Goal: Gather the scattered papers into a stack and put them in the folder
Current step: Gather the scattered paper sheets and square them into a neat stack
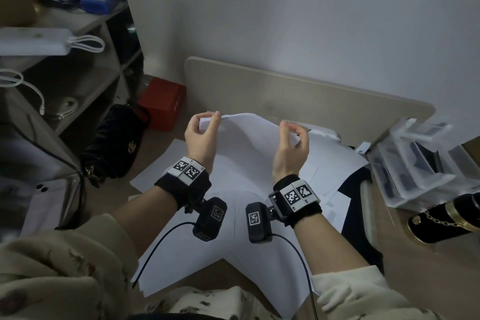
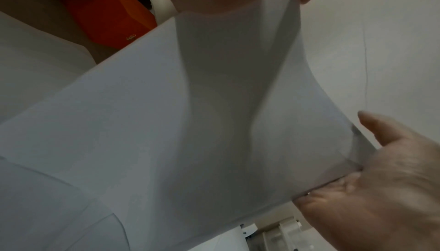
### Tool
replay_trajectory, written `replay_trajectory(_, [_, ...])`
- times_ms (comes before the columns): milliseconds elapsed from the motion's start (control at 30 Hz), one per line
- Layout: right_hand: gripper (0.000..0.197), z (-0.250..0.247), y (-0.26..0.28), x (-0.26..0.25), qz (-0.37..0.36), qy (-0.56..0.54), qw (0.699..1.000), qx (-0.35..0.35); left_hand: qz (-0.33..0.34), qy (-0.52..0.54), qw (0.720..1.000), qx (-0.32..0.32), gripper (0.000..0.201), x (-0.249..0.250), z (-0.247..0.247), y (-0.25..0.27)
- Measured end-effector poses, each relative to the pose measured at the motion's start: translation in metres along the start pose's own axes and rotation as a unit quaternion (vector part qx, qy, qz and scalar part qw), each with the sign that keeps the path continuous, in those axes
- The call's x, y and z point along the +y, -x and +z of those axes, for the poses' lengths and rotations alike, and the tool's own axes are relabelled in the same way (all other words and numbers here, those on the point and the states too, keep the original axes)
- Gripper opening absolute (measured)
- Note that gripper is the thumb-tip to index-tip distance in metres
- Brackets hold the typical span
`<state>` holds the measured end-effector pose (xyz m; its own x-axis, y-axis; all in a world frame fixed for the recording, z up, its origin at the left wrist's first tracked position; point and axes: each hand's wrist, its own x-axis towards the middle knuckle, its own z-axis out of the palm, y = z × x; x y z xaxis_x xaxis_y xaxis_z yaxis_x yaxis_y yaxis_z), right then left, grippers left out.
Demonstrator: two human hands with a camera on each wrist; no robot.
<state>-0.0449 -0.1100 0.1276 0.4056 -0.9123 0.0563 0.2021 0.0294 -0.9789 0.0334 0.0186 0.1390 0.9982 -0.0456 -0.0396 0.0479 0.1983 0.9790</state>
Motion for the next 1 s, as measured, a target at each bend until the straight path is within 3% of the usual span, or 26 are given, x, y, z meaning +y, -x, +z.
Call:
replay_trajectory(233, [0.023, -0.005, -0.004, -0.003, 0.005, 0.006, 1.000, -0.001, 0.011, -0.007, 1.000, 0.004, 0.012, 0.000, -0.005, -0.008])
replay_trajectory(367, [0.034, -0.010, -0.002, 0.000, 0.002, 0.003, 0.998, -0.067, -0.011, 0.010, 0.998, -0.057, 0.019, -0.004, -0.011, -0.003])
replay_trajectory(467, [0.031, -0.018, -0.004, 0.007, 0.020, 0.058, 0.992, -0.110, -0.024, -0.004, 0.994, -0.107, 0.024, -0.009, -0.016, -0.001])
replay_trajectory(600, [0.013, -0.021, -0.001, 0.007, 0.048, 0.084, 0.988, -0.117, -0.043, -0.005, 0.996, -0.078, 0.015, -0.007, -0.015, 0.002])
replay_trajectory(700, [0.018, -0.012, 0.008, 0.001, 0.031, 0.057, 0.992, -0.109, 0.001, 0.032, 0.998, -0.049, 0.017, -0.001, -0.016, 0.004])
replay_trajectory(800, [0.010, -0.006, 0.018, 0.002, 0.041, 0.058, 0.989, -0.126, 0.066, 0.020, 0.996, -0.058, 0.025, 0.001, -0.022, 0.005])
replay_trajectory(900, [0.009, -0.011, 0.023, 0.010, 0.066, 0.069, 0.983, -0.154, 0.065, -0.029, 0.997, -0.043, 0.035, -0.004, -0.031, 0.002])
replay_trajectory(1000, [0.019, -0.010, 0.024, 0.002, 0.051, 0.040, 0.983, -0.174, 0.085, -0.055, 0.994, -0.029, 0.031, -0.001, -0.037, -0.002])
